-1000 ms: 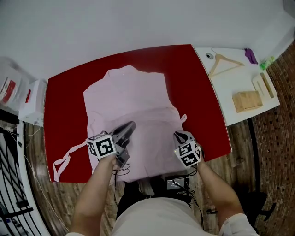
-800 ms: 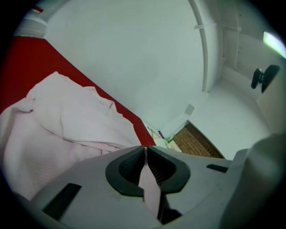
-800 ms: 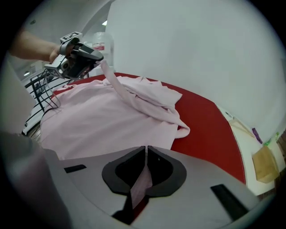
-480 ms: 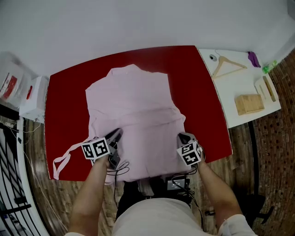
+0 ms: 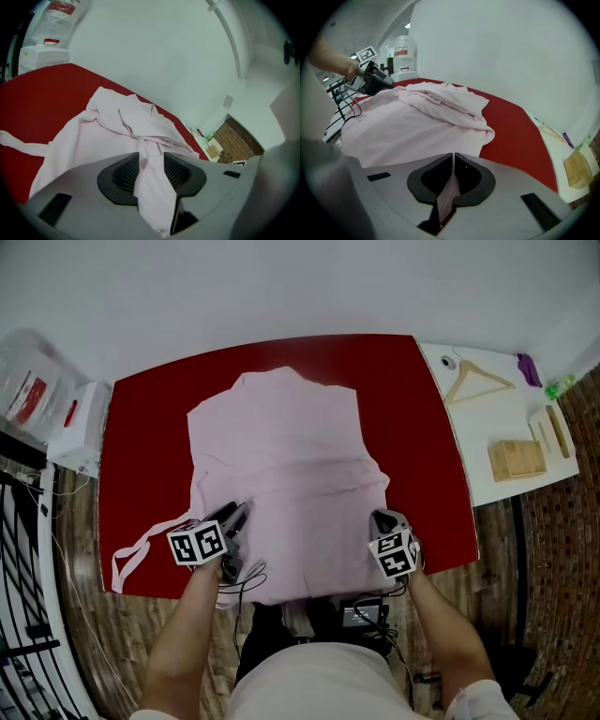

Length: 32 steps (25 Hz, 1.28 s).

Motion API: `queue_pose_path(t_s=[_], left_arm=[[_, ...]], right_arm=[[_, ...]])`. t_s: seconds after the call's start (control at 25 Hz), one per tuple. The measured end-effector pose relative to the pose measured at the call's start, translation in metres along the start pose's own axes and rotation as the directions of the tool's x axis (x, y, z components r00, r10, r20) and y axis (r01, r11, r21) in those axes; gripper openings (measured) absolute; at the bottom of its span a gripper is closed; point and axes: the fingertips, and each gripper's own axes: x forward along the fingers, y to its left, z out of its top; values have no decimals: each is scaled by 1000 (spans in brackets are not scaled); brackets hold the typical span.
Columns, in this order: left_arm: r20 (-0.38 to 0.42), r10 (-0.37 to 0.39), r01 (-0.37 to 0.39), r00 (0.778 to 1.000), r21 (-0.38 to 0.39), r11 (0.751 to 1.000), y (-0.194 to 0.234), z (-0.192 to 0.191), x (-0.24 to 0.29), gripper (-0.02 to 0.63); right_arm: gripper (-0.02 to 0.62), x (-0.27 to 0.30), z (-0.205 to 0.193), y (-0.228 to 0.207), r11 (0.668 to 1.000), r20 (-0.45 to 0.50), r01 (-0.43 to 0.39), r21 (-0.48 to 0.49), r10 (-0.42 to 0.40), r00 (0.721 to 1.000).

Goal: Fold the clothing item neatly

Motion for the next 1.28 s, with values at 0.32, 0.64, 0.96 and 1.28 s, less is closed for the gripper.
queue_pose_path(t_s=[0.32,0.64,0.96,1.28], left_arm=[[65,-16,16,998,7,1000,-11,-1,-43,144],[107,-24,20,994,34,999,6,-10,-95,144],[124,-27,28,992,0,1000,52,-27,-147,144],[148,0,5,989,-31,1000,112,-40,-196,144]], right_arm=[[23,-19,58,17,999,150,-8,-46,15,989],[23,-21,108,76,994,195,-58,-97,76,978],[23,-17,156,180,978,206,-123,-168,157,966],[23,3,196,297,944,189,-209,-254,261,947]])
